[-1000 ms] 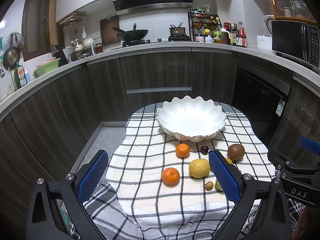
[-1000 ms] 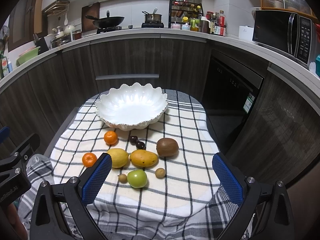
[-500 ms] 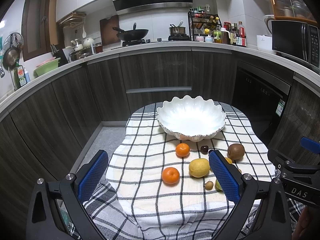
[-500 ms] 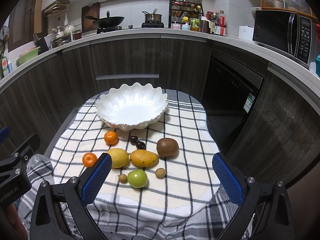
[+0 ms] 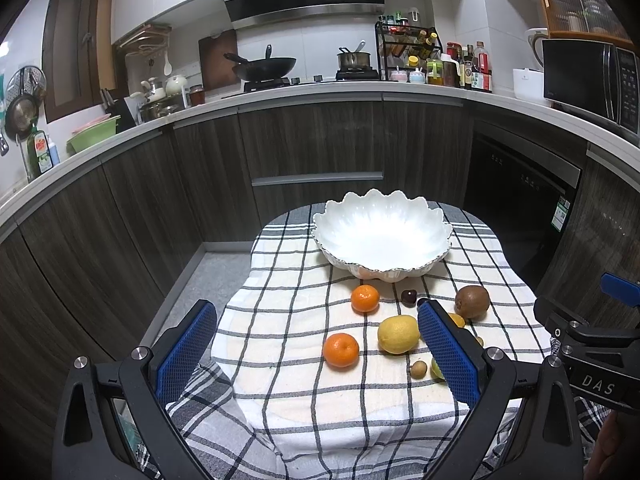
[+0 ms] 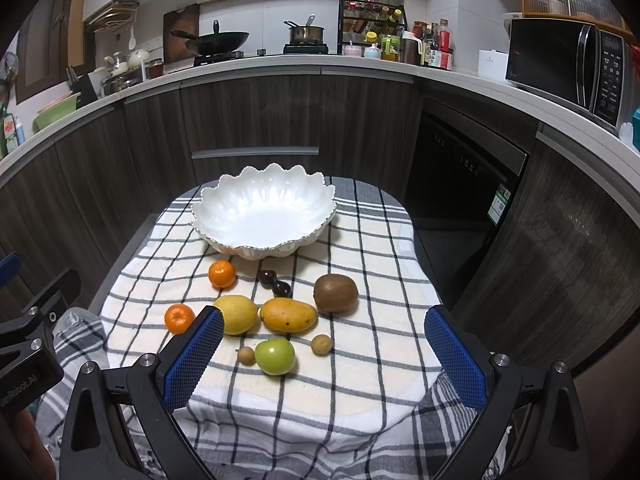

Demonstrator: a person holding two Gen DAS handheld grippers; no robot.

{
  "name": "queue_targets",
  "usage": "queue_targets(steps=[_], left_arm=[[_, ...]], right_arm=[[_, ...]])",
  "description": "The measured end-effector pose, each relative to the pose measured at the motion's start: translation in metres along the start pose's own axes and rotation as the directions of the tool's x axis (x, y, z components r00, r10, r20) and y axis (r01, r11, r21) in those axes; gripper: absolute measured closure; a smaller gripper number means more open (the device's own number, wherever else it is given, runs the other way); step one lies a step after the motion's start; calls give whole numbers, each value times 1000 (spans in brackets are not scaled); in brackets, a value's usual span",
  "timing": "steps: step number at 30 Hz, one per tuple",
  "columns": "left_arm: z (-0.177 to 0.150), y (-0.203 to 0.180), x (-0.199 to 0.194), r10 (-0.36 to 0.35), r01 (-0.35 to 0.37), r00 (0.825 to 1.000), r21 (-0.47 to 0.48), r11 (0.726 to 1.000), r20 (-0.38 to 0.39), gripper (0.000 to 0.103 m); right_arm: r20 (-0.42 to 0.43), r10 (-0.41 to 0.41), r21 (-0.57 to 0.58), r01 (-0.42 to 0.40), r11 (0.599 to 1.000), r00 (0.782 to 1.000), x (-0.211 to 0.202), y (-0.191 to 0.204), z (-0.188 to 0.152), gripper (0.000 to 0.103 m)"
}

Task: Organize fruits

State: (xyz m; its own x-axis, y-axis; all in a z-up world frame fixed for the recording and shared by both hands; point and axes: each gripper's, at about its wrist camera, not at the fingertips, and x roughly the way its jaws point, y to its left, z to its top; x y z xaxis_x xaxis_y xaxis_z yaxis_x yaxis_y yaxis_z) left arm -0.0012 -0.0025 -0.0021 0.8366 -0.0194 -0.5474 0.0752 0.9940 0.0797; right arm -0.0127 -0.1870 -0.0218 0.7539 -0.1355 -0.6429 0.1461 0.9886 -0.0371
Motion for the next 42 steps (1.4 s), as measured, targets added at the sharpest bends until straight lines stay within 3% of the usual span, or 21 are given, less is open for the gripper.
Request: queue_targets(steps=[20, 33, 42], left_arm=[[3, -3, 30, -4, 5, 1000, 47, 999, -26, 1], [-4, -11, 88, -14, 25, 990, 71, 997, -140, 1], [-17, -20, 129, -27, 48, 972, 84, 995, -232, 1]], right_arm=[[-1, 12, -26, -12, 1000, 1000, 20, 7, 10, 1], [-99, 8, -24, -11, 1000, 995, 74, 11, 8, 1], [-180, -3, -16, 0, 1000, 984, 113, 7, -2, 2]])
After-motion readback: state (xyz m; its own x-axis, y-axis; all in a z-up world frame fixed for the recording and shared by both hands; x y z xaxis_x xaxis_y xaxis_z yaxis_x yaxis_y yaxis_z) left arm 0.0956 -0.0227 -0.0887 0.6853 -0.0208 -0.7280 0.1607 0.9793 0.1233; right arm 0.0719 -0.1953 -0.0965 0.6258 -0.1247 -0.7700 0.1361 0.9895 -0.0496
